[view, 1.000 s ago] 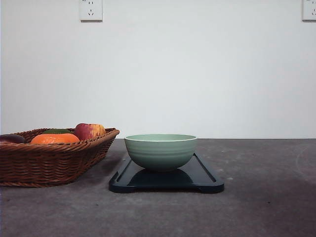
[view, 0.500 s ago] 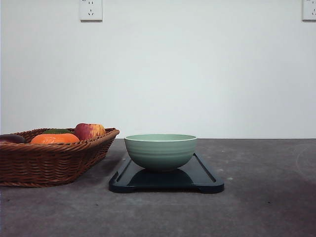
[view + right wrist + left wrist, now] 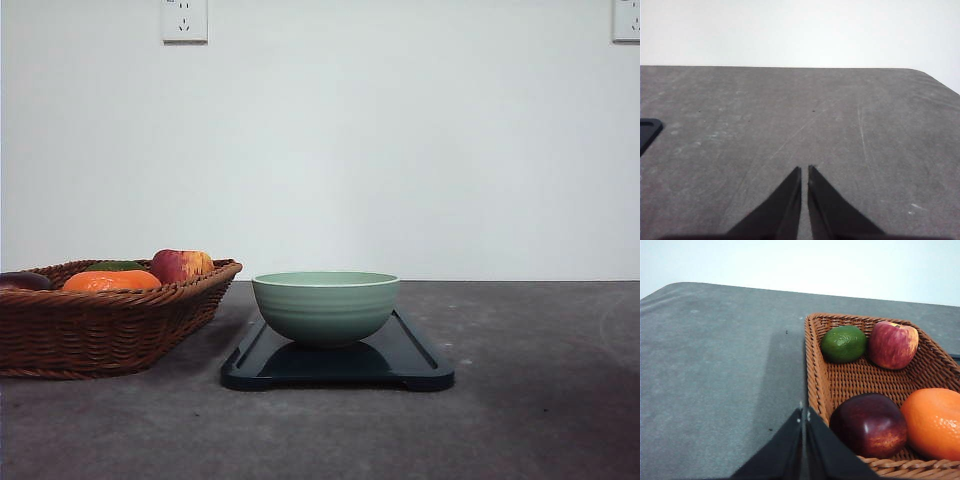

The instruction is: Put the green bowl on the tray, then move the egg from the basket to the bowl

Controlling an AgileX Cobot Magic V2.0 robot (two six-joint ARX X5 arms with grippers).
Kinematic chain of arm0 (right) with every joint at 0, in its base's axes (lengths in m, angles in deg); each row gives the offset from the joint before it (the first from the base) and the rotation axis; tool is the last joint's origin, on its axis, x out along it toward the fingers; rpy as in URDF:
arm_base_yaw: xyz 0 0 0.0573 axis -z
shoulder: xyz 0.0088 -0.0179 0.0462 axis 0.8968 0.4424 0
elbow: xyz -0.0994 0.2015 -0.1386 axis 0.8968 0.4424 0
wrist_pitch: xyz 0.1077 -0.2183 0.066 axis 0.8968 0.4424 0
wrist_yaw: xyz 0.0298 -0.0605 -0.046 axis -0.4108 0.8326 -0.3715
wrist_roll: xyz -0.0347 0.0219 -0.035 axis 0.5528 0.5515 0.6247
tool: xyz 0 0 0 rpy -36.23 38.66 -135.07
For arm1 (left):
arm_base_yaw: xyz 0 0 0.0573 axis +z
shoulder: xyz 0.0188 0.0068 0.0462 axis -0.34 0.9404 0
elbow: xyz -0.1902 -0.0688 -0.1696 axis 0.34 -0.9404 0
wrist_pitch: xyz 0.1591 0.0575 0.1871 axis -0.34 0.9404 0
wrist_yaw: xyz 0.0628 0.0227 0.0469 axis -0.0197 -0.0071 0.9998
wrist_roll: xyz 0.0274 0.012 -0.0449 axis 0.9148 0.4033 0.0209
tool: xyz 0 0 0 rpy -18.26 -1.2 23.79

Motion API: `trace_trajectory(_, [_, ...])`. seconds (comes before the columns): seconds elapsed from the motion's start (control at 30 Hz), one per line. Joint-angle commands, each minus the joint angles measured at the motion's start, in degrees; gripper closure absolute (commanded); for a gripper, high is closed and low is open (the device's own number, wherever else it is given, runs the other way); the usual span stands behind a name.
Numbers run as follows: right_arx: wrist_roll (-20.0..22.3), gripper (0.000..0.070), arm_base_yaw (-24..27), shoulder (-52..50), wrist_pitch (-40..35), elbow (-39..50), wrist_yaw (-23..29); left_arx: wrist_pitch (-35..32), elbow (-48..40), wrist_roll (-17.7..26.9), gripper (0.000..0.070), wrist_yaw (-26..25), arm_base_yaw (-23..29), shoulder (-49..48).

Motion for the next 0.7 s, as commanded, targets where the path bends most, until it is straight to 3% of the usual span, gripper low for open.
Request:
trace_trajectory(0.0, [-0.6,0.0685,0.0,-0.1,-0.6,0.3,0.2,0.4,-1.1,-0.2,0.07,0.0,0.0,-0.1])
trace_trajectory(0.67, [-0.6,0.0685,0.0,-0.1,-0.6,0.3,0.2,0.4,-1.1,-0.2,0.07,0.0,0.0,-0.1])
